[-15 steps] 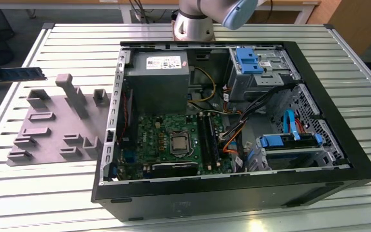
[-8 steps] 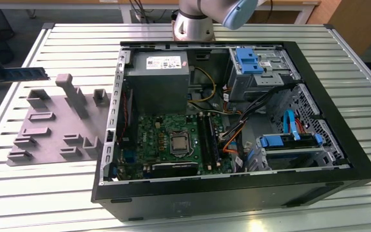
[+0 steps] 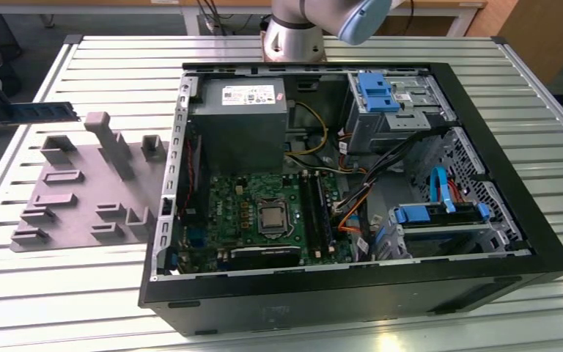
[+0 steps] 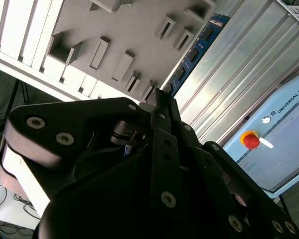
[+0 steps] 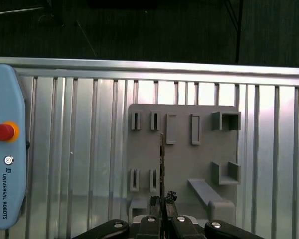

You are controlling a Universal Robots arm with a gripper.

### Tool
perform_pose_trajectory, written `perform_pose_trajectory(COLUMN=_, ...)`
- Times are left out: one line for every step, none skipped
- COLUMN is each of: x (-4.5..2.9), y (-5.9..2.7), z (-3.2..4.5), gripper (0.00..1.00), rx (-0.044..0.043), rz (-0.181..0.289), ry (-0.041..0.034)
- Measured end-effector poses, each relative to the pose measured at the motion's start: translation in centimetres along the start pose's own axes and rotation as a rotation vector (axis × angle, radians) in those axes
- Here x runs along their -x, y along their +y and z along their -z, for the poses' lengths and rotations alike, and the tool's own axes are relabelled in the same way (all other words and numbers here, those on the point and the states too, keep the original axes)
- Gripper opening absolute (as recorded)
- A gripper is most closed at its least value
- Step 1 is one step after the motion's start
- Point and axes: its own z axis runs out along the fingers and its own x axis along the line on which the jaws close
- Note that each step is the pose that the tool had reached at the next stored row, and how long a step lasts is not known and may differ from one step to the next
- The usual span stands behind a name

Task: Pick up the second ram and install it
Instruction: 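Pick up the second ram and move it above second insertion slot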

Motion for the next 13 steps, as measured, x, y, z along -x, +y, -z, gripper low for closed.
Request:
perform_pose_trajectory(x=0.00, y=-0.05, z=0.00, gripper=0.14, rx=0.0000, rz=0.000, ry=0.0000)
perform_pose_trajectory(x=0.00, y=-0.10, z=0.01, gripper=0.14, rx=0.0001, rz=0.000, ry=0.0000)
perform_pose_trajectory(x=0.00, y=-0.15, z=0.00, gripper=0.14, rx=0.0000, rz=0.000, ry=0.0000)
perform_pose_trajectory(x=0.00, y=-0.20, z=0.01, gripper=0.14, rx=0.0000, rz=0.000, ry=0.0000)
perform_pose_trajectory(x=0.00, y=-0.24, z=0.01, gripper=0.14, rx=0.0000, rz=0.000, ry=0.0001)
perform_pose_trajectory(x=-0.01, y=-0.30, z=0.01, gripper=0.14, rx=0.0001, rz=0.000, ry=0.0001)
perform_pose_trajectory(x=-0.01, y=-0.35, z=0.01, gripper=0.14, rx=0.0000, rz=0.000, ry=0.0000)
perform_pose_trajectory(x=-0.01, y=-0.40, z=0.01, gripper=0.14, rx=0.0001, rz=0.000, ry=0.0000)
perform_pose_trajectory(x=-0.01, y=-0.45, z=0.01, gripper=0.14, rx=0.0000, rz=0.000, ry=0.0000)
perform_pose_trajectory(x=-0.01, y=-0.50, z=0.01, gripper=0.14, rx=0.0001, rz=0.000, ry=0.0000)
perform_pose_trajectory(x=-0.01, y=-0.55, z=0.01, gripper=0.14, rx=0.0000, rz=0.000, ry=0.0000)
perform_pose_trajectory(x=-0.01, y=-0.59, z=0.01, gripper=0.14, rx=0.0000, rz=0.000, ry=0.0000)
perform_pose_trajectory(x=-0.01, y=-0.63, z=0.02, gripper=0.14, rx=0.0001, rz=0.000, ry=0.0000)
